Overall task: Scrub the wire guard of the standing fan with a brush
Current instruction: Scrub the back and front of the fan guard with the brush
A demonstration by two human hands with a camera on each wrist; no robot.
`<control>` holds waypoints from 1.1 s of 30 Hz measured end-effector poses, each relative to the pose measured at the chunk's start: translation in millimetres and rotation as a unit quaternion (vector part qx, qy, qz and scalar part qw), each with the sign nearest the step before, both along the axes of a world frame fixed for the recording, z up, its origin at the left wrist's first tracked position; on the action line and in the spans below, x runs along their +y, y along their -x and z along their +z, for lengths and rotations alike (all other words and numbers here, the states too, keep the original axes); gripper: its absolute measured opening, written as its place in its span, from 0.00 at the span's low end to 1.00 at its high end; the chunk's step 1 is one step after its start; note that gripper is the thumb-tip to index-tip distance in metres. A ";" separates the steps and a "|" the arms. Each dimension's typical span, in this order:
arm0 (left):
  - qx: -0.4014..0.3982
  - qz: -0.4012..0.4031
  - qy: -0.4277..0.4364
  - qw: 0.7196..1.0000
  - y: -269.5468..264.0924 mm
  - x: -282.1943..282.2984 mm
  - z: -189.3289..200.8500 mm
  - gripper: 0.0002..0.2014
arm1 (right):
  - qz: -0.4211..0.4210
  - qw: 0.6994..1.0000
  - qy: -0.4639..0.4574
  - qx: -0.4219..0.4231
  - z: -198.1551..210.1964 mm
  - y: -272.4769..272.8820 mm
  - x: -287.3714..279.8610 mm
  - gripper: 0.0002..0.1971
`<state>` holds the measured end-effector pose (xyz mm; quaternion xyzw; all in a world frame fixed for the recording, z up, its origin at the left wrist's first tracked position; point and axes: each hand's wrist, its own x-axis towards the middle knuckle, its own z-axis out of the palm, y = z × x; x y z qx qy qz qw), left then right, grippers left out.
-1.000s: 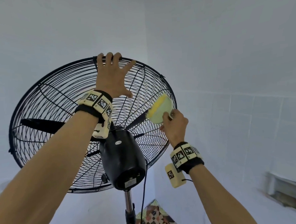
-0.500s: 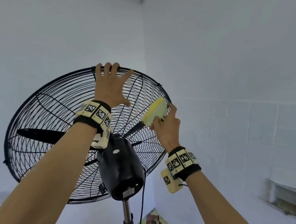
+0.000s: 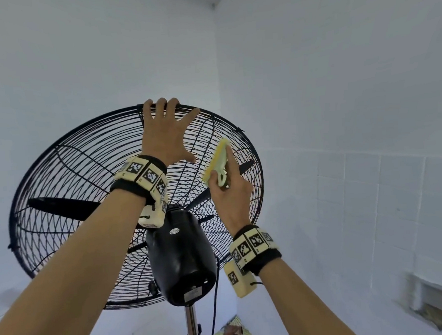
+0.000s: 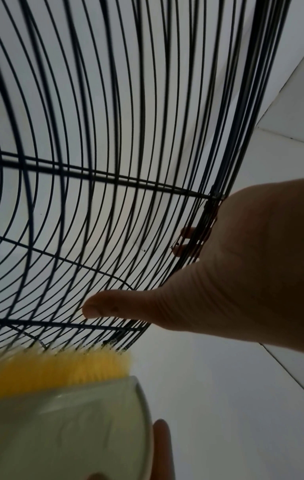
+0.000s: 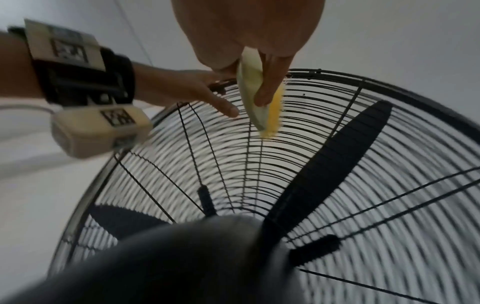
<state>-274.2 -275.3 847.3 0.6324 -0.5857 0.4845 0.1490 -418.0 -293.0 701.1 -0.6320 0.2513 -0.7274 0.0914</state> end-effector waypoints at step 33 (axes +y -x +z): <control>0.000 0.005 0.009 1.000 -3.0 -4.8 0.8 0.62 | -0.022 0.998 -0.061 -0.012 8.4 22.7 -8.2 0.28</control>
